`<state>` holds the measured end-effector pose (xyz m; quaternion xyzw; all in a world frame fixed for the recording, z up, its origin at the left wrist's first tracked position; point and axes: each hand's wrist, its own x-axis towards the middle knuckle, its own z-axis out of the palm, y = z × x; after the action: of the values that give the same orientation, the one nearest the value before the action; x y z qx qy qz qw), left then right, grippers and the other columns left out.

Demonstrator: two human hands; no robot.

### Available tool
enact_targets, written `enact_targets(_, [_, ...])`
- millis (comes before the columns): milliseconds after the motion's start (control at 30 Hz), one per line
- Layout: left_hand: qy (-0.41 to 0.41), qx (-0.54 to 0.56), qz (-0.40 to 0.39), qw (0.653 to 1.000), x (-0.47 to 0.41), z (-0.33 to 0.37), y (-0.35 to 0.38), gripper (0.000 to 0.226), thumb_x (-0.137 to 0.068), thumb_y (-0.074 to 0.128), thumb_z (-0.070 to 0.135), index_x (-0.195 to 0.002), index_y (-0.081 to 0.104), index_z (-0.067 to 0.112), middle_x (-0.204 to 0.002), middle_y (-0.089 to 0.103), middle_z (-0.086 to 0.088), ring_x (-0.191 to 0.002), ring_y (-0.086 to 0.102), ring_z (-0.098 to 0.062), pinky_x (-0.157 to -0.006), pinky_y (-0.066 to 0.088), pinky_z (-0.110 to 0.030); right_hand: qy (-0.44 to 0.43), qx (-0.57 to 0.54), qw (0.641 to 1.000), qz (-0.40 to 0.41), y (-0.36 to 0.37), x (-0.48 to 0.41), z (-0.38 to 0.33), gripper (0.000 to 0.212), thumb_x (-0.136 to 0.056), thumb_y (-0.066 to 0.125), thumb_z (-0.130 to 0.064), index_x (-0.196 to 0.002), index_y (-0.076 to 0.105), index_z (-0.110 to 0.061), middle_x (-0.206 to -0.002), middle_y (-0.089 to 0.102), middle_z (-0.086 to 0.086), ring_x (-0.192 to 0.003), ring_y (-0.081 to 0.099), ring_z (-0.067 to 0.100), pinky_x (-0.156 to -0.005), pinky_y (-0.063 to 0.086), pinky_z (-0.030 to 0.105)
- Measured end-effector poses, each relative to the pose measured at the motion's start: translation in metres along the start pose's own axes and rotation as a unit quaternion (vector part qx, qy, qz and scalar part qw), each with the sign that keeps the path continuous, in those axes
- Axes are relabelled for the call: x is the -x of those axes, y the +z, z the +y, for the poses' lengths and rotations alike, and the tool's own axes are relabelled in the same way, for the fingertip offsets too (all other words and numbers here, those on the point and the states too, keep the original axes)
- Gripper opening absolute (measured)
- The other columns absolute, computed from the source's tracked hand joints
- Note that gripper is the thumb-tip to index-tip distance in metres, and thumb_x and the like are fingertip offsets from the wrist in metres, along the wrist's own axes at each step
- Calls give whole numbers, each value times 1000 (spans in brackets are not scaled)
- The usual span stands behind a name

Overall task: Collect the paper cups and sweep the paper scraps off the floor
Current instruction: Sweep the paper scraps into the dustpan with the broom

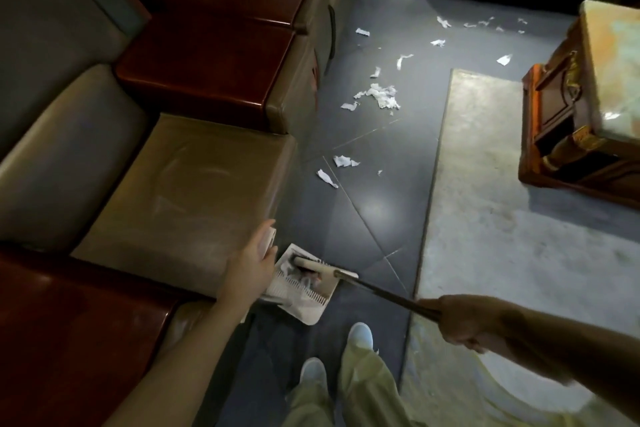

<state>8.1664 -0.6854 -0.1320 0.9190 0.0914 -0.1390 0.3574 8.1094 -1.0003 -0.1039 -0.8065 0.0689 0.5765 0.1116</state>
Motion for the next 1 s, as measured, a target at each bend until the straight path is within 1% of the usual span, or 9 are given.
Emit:
enact_targets(33, [7, 4, -1, 1000, 2, 1, 1, 44, -94, 54, 21, -135, 44, 36, -83, 61, -6, -72, 58, -21, -65, 44, -29, -2, 8, 1000, 1, -1, 10, 3, 82, -79, 33, 8, -150, 22, -30, -68, 51, 7, -29, 43, 6, -30, 36, 17])
enact_targets(167, [34, 33, -9, 999, 2, 10, 5, 45, -95, 54, 20, -135, 44, 36, -117, 61, -4, -96, 61, -22, -78, 48, -30, 10, 3, 1000, 19, -9, 30, 7, 86, -79, 33, 9, -152, 14, -33, -61, 51, 7, -29, 47, 8, -31, 39, 18])
enact_targets(333, [78, 0, 5, 997, -27, 38, 2, 45, -96, 52, 22, -138, 41, 33, -108, 63, -15, -88, 62, -27, -64, 45, -24, -2, -94, 992, 80, -49, 16, 14, 81, -81, 38, 8, -149, 23, -35, -67, 53, 9, -40, 45, 13, -35, 39, 21])
enact_targets(467, [83, 5, 18, 996, -67, 66, 7, 46, -96, 52, 23, -139, 40, 35, -119, 61, -14, -100, 61, -29, -78, 51, -35, -14, -137, 984, 112, -108, -17, 23, 80, -81, 40, 8, -149, 24, -31, -71, 55, 12, -40, 45, 14, -37, 40, 22])
enact_targets(600, [73, -12, 35, 997, -118, 96, 20, 47, -95, 53, 26, -138, 38, 39, -117, 62, -14, -96, 62, -29, -82, 54, -41, -18, -119, 984, 131, -187, -57, 33, 78, -83, 42, 6, -151, 21, -25, -72, 56, 12, -42, 49, 16, -39, 44, 23])
enact_targets(767, [21, 17, 21, 999, -181, 134, 34, 48, -95, 52, 24, -137, 38, 43, -120, 60, -5, -96, 61, -20, -79, 48, -29, -18, -76, 987, 142, -295, -103, 44, 70, -84, 39, 4, -149, 28, -22, -74, 52, 9, -49, 48, 17, -42, 45, 23])
enact_targets(833, [5, 11, 22, 1000, -202, 145, 38, 49, -96, 51, 25, -137, 36, 44, -112, 62, -8, -85, 61, -19, -73, 49, -29, -16, -61, 989, 135, -333, -124, 46, 68, -83, 40, 4, -146, 32, -20, -71, 53, 10, -45, 50, 17, -39, 44, 24])
enact_targets(933, [-5, -13, 34, 999, -227, 154, 38, 49, -96, 52, 25, -139, 35, 42, -114, 61, -7, -90, 62, -22, -78, 53, -34, -6, -30, 990, 134, -379, -154, 42, 63, -82, 44, 2, -142, 38, -16, -68, 52, 7, -46, 51, 15, -31, 37, 18])
enact_targets(1000, [-20, -26, 34, 999, -236, 156, 35, 49, -96, 51, 26, -139, 34, 41, -108, 63, -6, -86, 63, -21, -73, 52, -32, 0, -11, 992, 129, -397, -175, 38, 62, -81, 46, 2, -140, 40, -13, -70, 53, 6, -50, 52, 15, -30, 35, 17])
